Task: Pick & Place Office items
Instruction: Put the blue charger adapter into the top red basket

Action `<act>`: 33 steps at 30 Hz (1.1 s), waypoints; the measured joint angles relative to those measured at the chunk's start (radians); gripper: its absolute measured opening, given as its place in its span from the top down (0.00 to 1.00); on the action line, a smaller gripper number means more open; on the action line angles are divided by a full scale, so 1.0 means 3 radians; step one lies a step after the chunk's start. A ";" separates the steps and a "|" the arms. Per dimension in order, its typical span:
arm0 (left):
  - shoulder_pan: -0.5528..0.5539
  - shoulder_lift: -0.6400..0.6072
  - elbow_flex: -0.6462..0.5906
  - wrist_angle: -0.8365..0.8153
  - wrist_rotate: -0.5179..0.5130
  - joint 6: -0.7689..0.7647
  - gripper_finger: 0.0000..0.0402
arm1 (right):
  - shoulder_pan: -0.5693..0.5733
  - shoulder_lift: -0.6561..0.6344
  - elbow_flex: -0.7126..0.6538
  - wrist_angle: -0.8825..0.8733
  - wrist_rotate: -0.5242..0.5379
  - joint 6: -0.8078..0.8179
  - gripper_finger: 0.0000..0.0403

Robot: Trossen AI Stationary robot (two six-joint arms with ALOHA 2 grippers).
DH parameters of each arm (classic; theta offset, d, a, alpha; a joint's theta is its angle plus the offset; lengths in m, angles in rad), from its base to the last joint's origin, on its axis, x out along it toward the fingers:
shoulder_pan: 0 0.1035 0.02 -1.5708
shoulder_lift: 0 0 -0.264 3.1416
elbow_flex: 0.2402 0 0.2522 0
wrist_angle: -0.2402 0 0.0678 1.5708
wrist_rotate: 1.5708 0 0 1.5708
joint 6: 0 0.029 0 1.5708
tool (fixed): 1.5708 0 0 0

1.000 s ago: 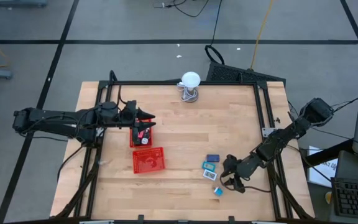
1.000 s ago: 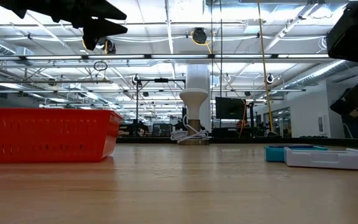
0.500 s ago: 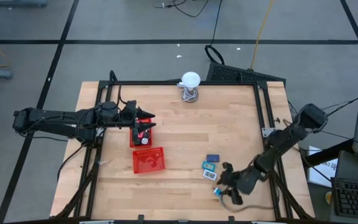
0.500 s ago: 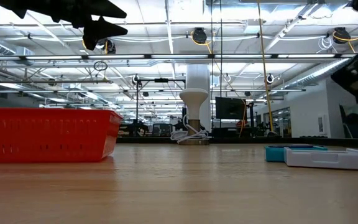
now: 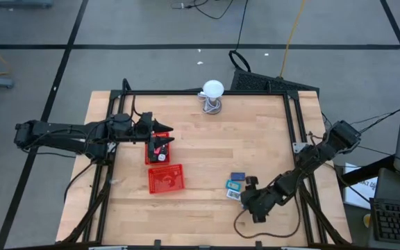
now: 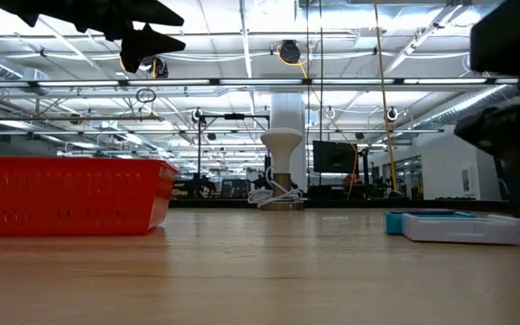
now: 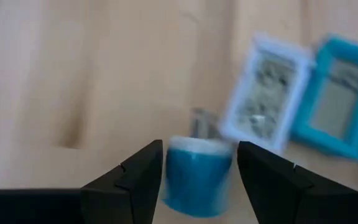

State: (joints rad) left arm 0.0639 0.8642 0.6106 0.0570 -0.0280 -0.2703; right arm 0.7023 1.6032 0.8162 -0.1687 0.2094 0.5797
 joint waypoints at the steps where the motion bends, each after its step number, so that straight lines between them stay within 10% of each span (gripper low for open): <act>1: 0.0000 0.0000 0.0000 0.0000 0.0001 0.0000 0.48 | -0.0033 0.0000 0.0000 -0.0094 0.0003 0.0044 0.51; 25: 0.0000 -0.0001 0.0000 0.0092 0.0000 0.0280 0.62 | -0.0166 -0.0280 -0.0008 -0.0633 -0.0180 -0.0404 0.69; 33: -0.0011 0.0000 0.0000 0.0382 -0.0046 -0.0159 0.58 | -0.0168 -0.0970 -0.0006 -0.0652 0.0447 -0.0623 0.69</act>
State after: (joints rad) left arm 0.0606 0.8641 0.6106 0.1717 -0.0419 -0.3181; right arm 0.6519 1.3122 0.8143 -0.3644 0.3436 0.3929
